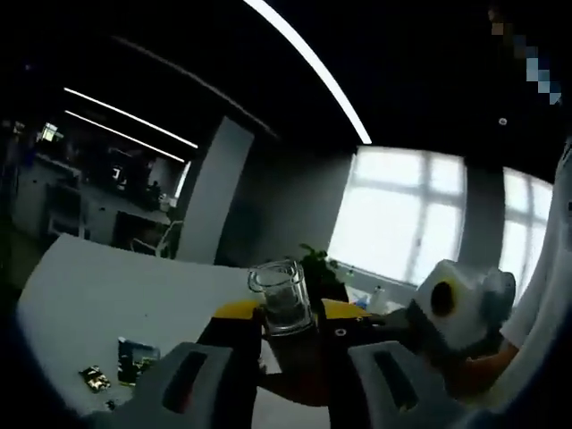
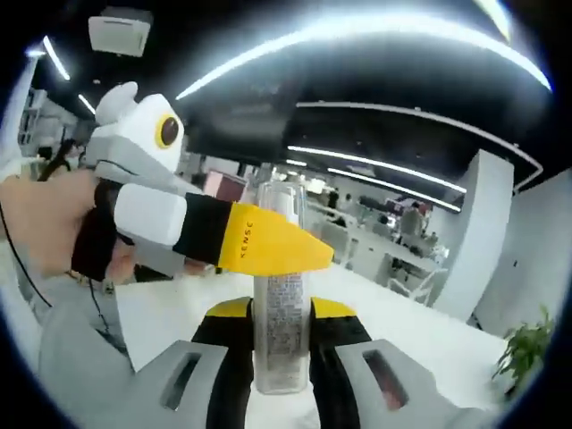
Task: Arrange the skincare products in the storage area until every visible bottle or jar stands upright without overlapping.
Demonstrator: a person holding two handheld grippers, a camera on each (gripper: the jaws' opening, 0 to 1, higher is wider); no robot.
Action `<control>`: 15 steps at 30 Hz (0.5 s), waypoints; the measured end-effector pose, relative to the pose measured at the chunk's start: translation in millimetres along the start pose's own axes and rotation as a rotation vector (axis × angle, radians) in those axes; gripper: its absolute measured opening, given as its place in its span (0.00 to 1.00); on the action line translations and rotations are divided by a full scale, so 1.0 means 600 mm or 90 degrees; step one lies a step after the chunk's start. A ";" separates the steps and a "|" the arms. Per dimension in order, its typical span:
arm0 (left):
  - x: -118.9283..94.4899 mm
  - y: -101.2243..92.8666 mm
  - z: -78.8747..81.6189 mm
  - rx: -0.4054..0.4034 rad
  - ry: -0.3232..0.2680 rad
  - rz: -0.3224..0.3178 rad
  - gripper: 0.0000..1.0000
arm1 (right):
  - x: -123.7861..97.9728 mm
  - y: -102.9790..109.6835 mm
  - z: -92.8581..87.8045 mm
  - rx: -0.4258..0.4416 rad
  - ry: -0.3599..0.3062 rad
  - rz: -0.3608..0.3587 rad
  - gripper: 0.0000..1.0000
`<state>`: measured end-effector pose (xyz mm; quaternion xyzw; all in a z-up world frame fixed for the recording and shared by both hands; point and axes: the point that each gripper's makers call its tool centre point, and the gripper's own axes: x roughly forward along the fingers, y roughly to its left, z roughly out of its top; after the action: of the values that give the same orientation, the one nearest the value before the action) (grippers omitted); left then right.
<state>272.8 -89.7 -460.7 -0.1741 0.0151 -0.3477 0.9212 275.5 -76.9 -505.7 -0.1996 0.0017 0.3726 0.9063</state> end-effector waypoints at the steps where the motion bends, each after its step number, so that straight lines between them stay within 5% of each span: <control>1: 0.001 0.001 -0.002 0.000 -0.001 0.007 0.17 | 0.001 -0.001 -0.004 -0.002 0.007 -0.005 0.22; 8: 0.005 0.010 -0.011 -0.008 -0.005 0.037 0.17 | -0.001 -0.008 -0.020 0.013 0.025 -0.024 0.22; 15: -0.001 0.016 -0.003 -0.045 0.004 -0.006 0.15 | -0.006 -0.004 -0.013 0.039 0.011 -0.003 0.22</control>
<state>278.4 -83.4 -465.8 -0.2056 0.0292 -0.3521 0.9126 275.5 -83.5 -511.7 -0.1752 0.0208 0.3686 0.9127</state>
